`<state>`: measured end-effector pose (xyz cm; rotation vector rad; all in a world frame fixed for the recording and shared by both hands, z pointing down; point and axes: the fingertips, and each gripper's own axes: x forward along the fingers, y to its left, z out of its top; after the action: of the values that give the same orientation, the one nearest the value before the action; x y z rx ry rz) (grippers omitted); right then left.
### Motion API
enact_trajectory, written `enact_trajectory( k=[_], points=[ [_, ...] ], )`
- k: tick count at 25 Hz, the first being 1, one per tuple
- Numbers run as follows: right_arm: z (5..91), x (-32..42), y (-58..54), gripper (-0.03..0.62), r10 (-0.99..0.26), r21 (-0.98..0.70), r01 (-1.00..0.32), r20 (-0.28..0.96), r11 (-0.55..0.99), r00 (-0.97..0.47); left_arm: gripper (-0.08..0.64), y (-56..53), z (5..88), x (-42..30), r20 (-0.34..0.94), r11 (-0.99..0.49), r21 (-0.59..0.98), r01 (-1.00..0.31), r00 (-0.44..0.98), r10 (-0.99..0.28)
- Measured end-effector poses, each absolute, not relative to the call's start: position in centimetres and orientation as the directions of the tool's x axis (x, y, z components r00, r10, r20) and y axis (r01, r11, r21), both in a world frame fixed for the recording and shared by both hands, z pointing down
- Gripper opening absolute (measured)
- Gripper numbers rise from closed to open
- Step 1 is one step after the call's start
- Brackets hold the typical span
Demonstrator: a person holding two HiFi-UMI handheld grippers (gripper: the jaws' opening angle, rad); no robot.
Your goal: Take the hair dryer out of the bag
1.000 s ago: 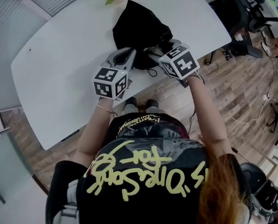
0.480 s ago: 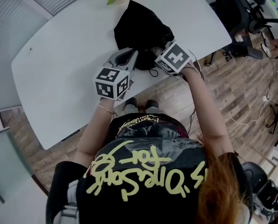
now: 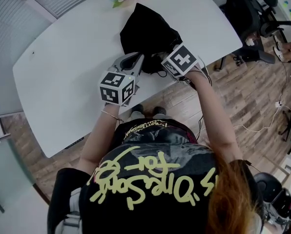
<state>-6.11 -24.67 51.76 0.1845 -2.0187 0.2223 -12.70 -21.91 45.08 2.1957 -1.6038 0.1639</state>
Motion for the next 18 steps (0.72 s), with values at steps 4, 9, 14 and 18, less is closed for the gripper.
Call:
enact_trajectory(
  k=[4,9,14,18],
  points=[
    [51.2,-5.9,-24.5,0.195,-0.054,-0.059,-0.229,0.886,0.972,-0.46,0.02,-22.2,44.8,-13.3,0.319,-0.228,0.263,-0.938,0.307,-0.897],
    [50.6,-5.3,-23.9,0.194,-0.04,-0.059,-0.197,0.883,0.979,-0.467,0.02,-22.4,44.5,-13.7,0.309,-0.209,0.266,-0.941,0.289,-0.906],
    [50.6,-4.5,-23.3,0.193,-0.025,-0.071,-0.182,0.879,0.981,-0.477,0.02,-22.7,44.5,-14.1,0.317,-0.194,0.254,-0.948,0.271,-0.909],
    [50.5,-3.9,-22.6,0.193,-0.021,-0.064,-0.16,0.876,0.985,-0.481,0.02,-22.8,44.5,-14.5,0.318,-0.177,0.247,-0.953,0.252,-0.914]
  ],
)
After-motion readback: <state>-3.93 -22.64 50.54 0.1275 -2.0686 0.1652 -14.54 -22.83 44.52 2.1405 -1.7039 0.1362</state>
